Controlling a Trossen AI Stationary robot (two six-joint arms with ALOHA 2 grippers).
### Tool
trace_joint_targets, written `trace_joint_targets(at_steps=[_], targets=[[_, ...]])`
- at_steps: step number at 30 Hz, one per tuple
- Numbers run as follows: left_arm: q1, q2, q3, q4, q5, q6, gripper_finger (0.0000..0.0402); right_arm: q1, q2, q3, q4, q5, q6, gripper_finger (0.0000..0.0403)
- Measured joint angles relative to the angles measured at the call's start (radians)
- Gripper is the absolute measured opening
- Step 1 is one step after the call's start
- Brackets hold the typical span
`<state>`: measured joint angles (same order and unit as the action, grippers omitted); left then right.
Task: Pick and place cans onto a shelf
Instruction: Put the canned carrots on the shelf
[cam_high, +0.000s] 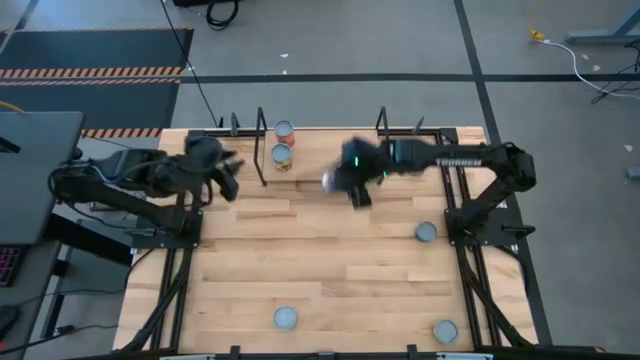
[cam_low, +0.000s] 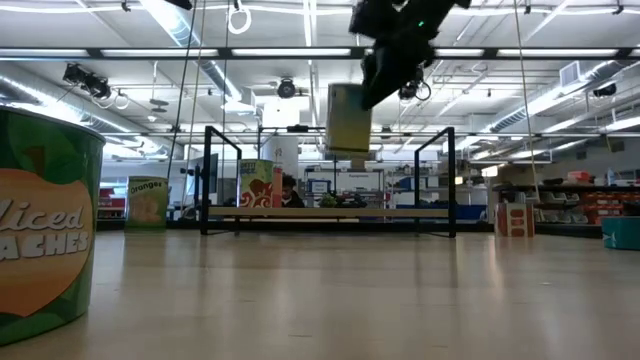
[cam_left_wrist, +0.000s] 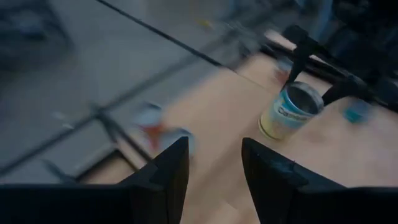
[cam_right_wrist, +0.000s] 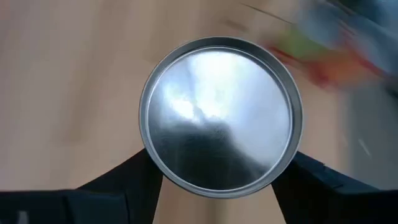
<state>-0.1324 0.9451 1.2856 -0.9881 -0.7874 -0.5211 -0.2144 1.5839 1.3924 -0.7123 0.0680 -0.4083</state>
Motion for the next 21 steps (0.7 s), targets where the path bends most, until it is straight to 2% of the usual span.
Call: trace_joint_targets(at_steps=[5, 9, 13, 17, 21], targets=[[0.072, -0.011, 0.001, 0.018, -0.124, 0.099, 0.0153, -0.153, 0.142, 0.178, -0.041, 0.063, 0.112, 0.0261], [0.162, -0.009, 0.001, 0.044, -0.135, 0.146, 0.0153, -0.214, 0.323, 0.383, -0.096, 0.089, 0.232, 0.0266], [0.258, -0.011, 0.001, 0.043, -0.135, 0.152, 0.0153, -0.26, 0.445, 0.545, -0.098, 0.126, 0.443, 0.0267], [0.358, -0.02, 0.001, 0.045, -0.135, 0.151, 0.0153, -0.29, 0.531, 0.618, -0.103, 0.117, 0.622, 0.0267], [0.45, -0.015, 0.0, 0.057, -0.132, 0.15, 0.0153, -0.287, 0.578, 0.63, -0.083, 0.118, 0.702, 0.0267]])
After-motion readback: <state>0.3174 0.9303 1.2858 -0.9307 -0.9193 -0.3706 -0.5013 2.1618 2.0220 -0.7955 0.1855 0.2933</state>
